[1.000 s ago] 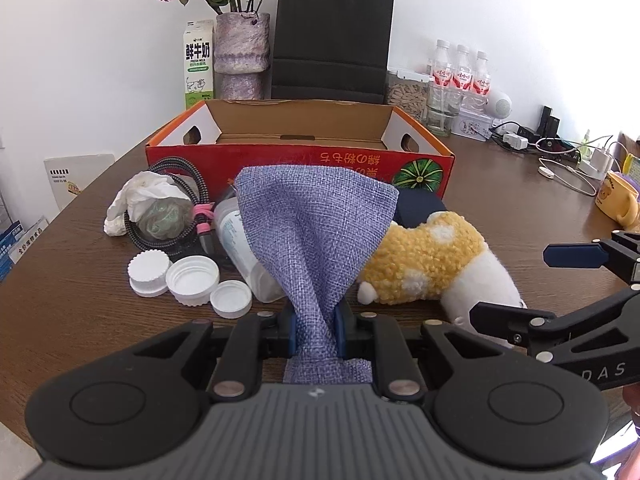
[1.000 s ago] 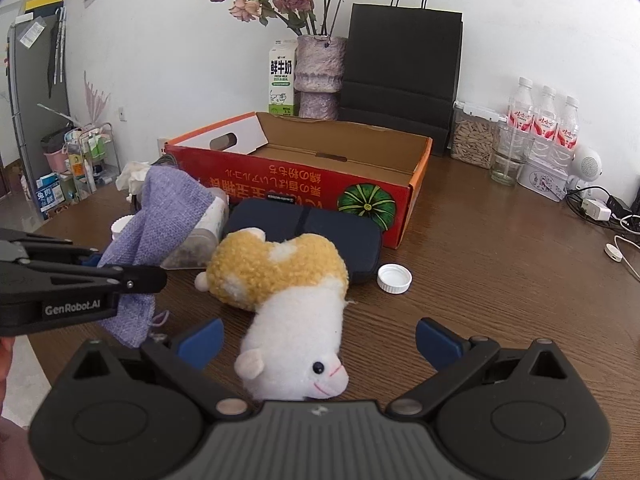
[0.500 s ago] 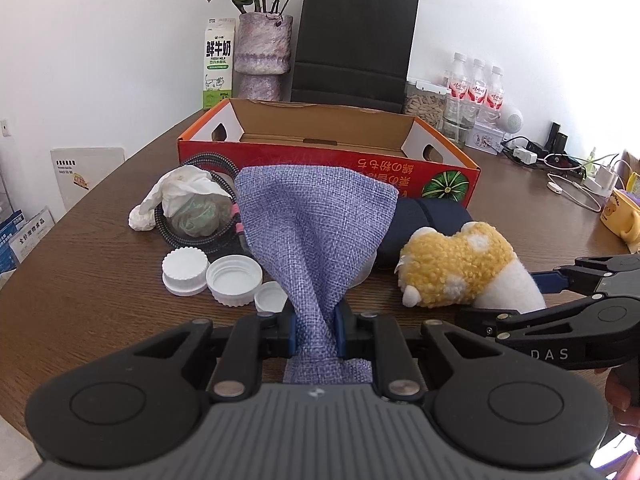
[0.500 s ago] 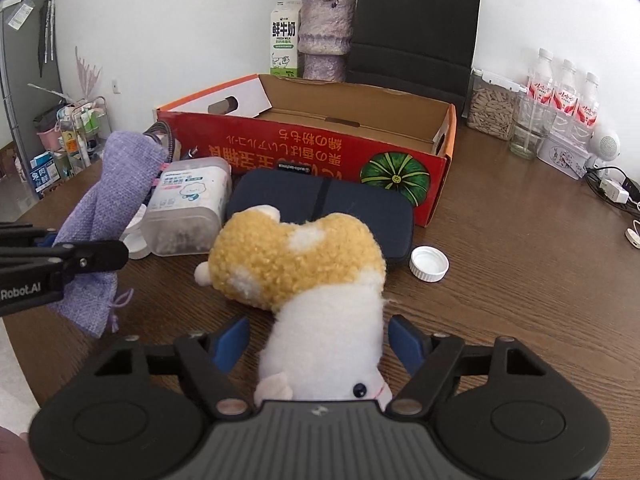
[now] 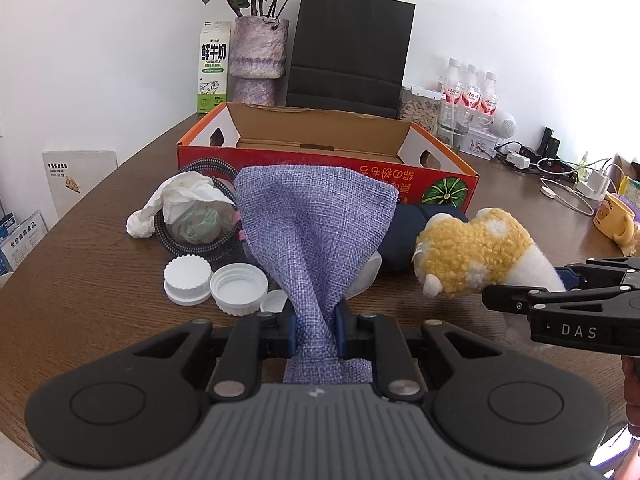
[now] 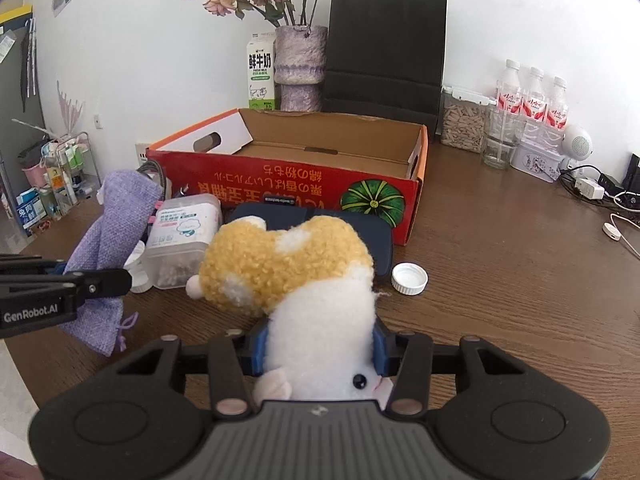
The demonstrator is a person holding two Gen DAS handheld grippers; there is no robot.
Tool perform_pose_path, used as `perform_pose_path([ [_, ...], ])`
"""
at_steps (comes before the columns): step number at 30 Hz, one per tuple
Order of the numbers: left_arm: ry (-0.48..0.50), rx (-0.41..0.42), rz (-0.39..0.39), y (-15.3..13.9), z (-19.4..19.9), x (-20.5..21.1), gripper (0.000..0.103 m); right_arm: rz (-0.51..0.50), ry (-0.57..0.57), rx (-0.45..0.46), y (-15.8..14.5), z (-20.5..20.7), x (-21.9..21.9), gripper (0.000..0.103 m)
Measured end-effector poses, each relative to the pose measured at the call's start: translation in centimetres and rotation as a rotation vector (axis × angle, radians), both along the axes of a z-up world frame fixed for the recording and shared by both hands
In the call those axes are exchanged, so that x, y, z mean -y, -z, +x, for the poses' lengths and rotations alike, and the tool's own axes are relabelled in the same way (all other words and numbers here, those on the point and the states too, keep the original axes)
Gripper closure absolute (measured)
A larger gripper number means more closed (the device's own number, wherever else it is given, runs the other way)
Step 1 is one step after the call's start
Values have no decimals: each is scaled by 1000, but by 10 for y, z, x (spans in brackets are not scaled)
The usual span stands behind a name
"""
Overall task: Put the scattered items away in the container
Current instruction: 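Grasp the purple pouch with the left gripper while the right gripper grasps the plush toy, then lift both items over the box and open both grippers to drop them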
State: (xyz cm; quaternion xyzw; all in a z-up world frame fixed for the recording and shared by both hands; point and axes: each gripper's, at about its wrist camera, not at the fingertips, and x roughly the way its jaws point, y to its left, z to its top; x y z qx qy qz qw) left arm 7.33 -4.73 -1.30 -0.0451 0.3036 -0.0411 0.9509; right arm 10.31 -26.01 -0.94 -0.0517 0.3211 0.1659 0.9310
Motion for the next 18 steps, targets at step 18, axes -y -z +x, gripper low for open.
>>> perform_pose_path([
  [18, -63, 221, 6, -66, 82, -23, 85, 130, 163, 234, -51, 70, -45, 57],
])
